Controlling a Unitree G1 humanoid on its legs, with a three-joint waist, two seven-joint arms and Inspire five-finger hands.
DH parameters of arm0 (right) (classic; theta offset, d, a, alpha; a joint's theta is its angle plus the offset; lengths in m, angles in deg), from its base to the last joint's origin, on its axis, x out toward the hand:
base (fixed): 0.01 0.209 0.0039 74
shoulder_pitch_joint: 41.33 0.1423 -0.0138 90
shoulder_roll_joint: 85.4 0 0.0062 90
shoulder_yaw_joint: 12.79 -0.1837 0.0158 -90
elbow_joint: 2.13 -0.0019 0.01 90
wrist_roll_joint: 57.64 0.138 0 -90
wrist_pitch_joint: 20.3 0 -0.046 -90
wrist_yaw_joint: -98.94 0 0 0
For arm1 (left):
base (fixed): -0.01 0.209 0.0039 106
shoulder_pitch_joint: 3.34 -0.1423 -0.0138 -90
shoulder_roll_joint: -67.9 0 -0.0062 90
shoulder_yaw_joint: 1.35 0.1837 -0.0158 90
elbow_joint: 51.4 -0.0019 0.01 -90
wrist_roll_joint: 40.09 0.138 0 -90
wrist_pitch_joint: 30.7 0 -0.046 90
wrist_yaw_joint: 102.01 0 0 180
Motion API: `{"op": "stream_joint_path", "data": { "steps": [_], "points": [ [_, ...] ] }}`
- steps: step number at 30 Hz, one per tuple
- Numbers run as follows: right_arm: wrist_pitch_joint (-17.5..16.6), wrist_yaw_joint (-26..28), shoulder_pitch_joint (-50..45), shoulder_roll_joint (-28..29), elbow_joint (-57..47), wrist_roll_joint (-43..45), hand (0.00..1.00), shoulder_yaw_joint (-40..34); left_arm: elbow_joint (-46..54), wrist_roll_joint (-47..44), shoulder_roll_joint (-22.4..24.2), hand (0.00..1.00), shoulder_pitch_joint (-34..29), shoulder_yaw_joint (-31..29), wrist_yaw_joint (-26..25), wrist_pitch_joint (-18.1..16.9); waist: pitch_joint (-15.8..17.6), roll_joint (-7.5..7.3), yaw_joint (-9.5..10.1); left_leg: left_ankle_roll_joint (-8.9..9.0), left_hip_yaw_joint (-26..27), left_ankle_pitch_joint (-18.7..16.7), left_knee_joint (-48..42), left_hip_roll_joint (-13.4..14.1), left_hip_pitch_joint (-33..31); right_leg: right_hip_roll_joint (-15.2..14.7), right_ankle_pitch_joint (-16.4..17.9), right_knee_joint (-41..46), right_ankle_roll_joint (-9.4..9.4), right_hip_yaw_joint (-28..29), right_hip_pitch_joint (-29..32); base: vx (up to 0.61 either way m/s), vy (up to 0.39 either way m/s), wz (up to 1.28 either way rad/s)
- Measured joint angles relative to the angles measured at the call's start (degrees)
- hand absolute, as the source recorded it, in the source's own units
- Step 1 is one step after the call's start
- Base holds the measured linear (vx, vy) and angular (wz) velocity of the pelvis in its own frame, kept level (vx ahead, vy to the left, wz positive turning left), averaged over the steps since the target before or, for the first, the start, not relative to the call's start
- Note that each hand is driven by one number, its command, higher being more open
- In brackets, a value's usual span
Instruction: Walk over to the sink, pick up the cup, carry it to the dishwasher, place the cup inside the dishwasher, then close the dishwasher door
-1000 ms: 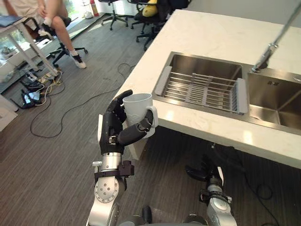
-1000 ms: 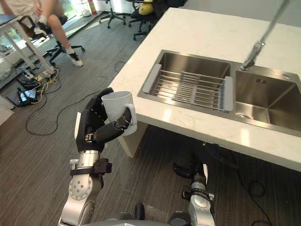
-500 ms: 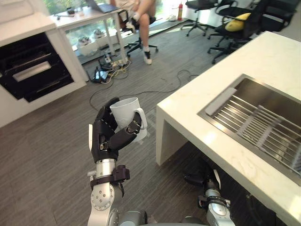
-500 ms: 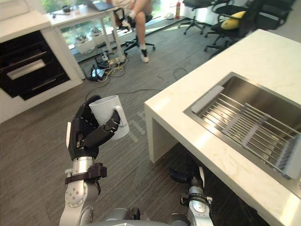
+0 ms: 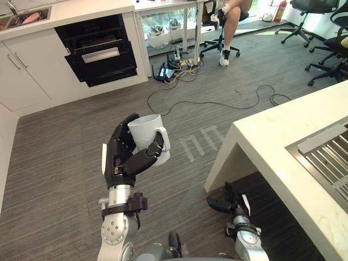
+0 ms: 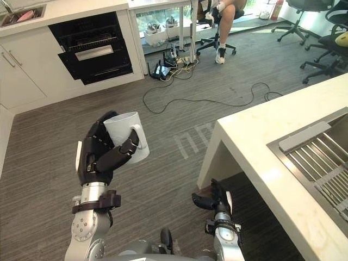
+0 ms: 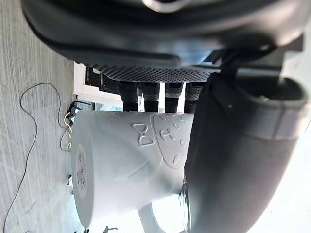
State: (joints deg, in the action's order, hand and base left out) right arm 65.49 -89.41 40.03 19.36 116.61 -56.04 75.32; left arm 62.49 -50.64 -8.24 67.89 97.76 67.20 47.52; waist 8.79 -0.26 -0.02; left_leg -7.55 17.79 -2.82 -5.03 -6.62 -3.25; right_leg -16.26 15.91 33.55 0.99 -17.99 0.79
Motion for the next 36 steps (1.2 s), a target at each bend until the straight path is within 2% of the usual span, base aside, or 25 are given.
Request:
{"op": "stream_joint_path", "data": {
  "steps": [1, 3, 7, 8, 9, 10, 11, 12, 14, 21, 22, 28, 31, 35, 36],
  "points": [
    [0.2, 0.0, -0.2, 0.5, 0.2, -0.8, 0.90, 0.0, -0.3, 0.0, -0.6, 0.30, 0.4, 0.3, 0.2, 0.2, 0.1, -0.09, -1.19, -0.58, -2.0, -0.2, 0.1, 0.0, 0.9, 1.1, 0.1, 5.1, -0.60, 5.0, 2.6, 0.19, 0.034, 0.67],
    [0.2, 0.3, -0.7, 0.5, 0.1, -1.8, 0.90, 0.2, -1.6, 0.5, -1.7, 0.30, 0.7, 0.3, 0.8, 0.2, 0.0, -0.07, -1.89, 0.52, -4.6, -0.5, 0.0, 0.6, 2.5, 4.8, 2.4, 5.1, 0.71, 13.2, 5.8, 0.21, 0.001, 0.66],
    [0.2, 0.6, -1.3, -0.5, -0.5, -3.0, 0.90, 2.3, -2.3, 0.5, -2.6, 0.30, 0.6, -0.1, 0.8, 0.4, -0.2, -0.28, -1.80, 1.29, -7.3, -1.1, -0.8, 0.5, 3.4, 8.3, 2.1, -3.3, 0.97, 19.2, 8.5, 0.18, -0.046, 0.44],
    [0.2, 0.9, -1.5, -0.6, -0.5, -3.3, 0.90, 2.6, -2.3, 0.5, -2.6, 0.30, 0.6, -0.2, 0.8, 0.4, -0.2, -0.37, -1.49, 1.48, -7.6, -1.3, -1.1, 0.5, 3.7, 8.4, 1.8, -4.7, 1.15, 19.1, 8.3, 0.20, -0.130, 0.35],
    [0.2, 1.3, -2.2, -0.6, -1.1, -4.1, 0.90, 3.4, -2.3, 0.5, -2.5, 0.30, 0.5, -0.2, 1.1, 0.5, -0.7, -0.85, -0.65, 2.20, -8.1, -1.9, -1.7, 0.4, 3.9, 8.7, -0.8, -9.0, 0.92, 18.9, 7.3, 0.16, -0.126, 0.26],
    [0.2, 1.5, -2.3, -0.6, -1.4, -4.1, 0.90, 3.9, -2.3, 0.5, -2.5, 0.30, 0.5, -0.2, 1.1, 0.4, -0.8, -1.10, -0.63, 2.59, -8.6, -2.2, -2.2, 0.2, 3.7, 8.8, -3.0, -10.9, 1.02, 18.9, 6.6, 0.15, -0.133, 0.45],
    [0.3, 1.7, -2.5, -0.9, -1.6, -4.3, 0.90, 4.5, -2.8, 0.5, -2.0, 0.30, 0.3, 0.0, 1.4, 0.5, -1.1, -0.63, -0.76, 3.38, -10.2, -2.9, -3.0, 0.9, 3.5, 9.3, -4.2, -13.1, 2.87, 17.4, 5.0, 0.13, -0.159, 0.48],
    [0.3, 1.9, -3.0, -1.0, -2.2, -4.8, 0.90, 4.6, -3.3, 0.5, -1.6, 0.30, -0.2, 0.2, 2.1, 0.5, -1.5, -0.05, -0.39, 4.22, -11.0, -3.5, -3.5, 2.1, 3.2, 10.2, -5.1, -15.4, 2.17, 16.1, 3.4, 0.12, -0.160, 0.42],
    [0.2, 2.1, -3.3, -1.3, -2.7, -6.1, 0.90, 4.6, -4.0, 0.5, -1.1, 0.30, -0.8, 0.6, 2.8, 0.5, -1.9, 0.08, 0.19, 4.87, -11.6, -3.9, -3.5, 3.4, 3.3, 11.4, -5.8, -18.0, 1.37, 14.9, 1.8, 0.10, -0.162, 0.19],
    [0.3, 2.2, -3.7, -3.6, -2.8, -8.2, 0.90, 3.3, -4.6, 0.5, -1.2, 0.30, -1.2, 0.8, 4.0, 1.1, -2.1, 0.13, 0.55, 5.40, -13.2, -3.7, -2.5, 4.6, 4.5, 13.0, -7.7, -23.9, 0.56, 13.2, -2.3, 0.07, -0.068, 0.11],
    [0.3, 2.9, -7.3, -2.1, -0.7, -8.5, 0.90, 4.6, -10.5, 0.5, -1.8, 0.30, -2.8, 2.6, 4.5, 1.6, -4.5, -0.50, 0.58, 6.75, -13.7, 0.7, 3.5, 5.6, 6.4, 14.6, -10.6, -27.0, -0.67, 12.9, -3.3, 0.00, 0.000, 0.00],
    [0.3, 2.9, -7.6, -1.8, -0.8, -8.5, 0.90, 4.5, -10.6, 0.4, -1.7, 0.30, -2.8, 2.4, 4.3, 1.6, -4.6, -0.48, 0.50, 6.87, -12.1, 0.6, 3.7, 6.0, 6.9, 15.0, -10.9, -27.6, -0.84, 14.4, -2.9, 0.00, -0.002, -0.12],
    [0.3, 2.1, -9.1, -0.4, -1.2, -7.5, 0.90, 3.8, -11.1, -0.2, -1.0, 0.30, -2.1, 4.0, 4.3, 1.6, -5.4, -0.80, -1.09, 6.89, -12.4, 0.7, 3.7, 6.2, 6.6, 15.0, -11.1, -28.5, -0.90, 12.9, -3.3, 0.01, -0.027, 0.04],
    [0.5, 0.4, -10.4, 1.3, -1.3, -3.6, 0.90, 1.6, -14.4, -2.3, 0.6, 0.30, -0.2, 6.8, 4.3, 1.8, -6.8, -0.91, -1.31, 7.12, -12.7, 0.6, 3.7, 6.4, 6.9, 14.7, -11.1, -29.1, -0.92, 9.8, -4.0, 0.01, -0.030, 0.10],
    [0.5, 0.1, -10.3, 1.5, -1.4, -2.6, 0.90, 1.1, -15.8, -3.3, 0.9, 0.30, 0.4, 7.7, 4.2, 2.0, -7.0, -1.02, -1.26, 7.95, -12.5, 0.4, 4.1, 6.5, 7.1, 14.6, -11.1, -29.5, -0.95, 9.2, -4.3, -0.04, -0.026, 0.18]
  ]
}}
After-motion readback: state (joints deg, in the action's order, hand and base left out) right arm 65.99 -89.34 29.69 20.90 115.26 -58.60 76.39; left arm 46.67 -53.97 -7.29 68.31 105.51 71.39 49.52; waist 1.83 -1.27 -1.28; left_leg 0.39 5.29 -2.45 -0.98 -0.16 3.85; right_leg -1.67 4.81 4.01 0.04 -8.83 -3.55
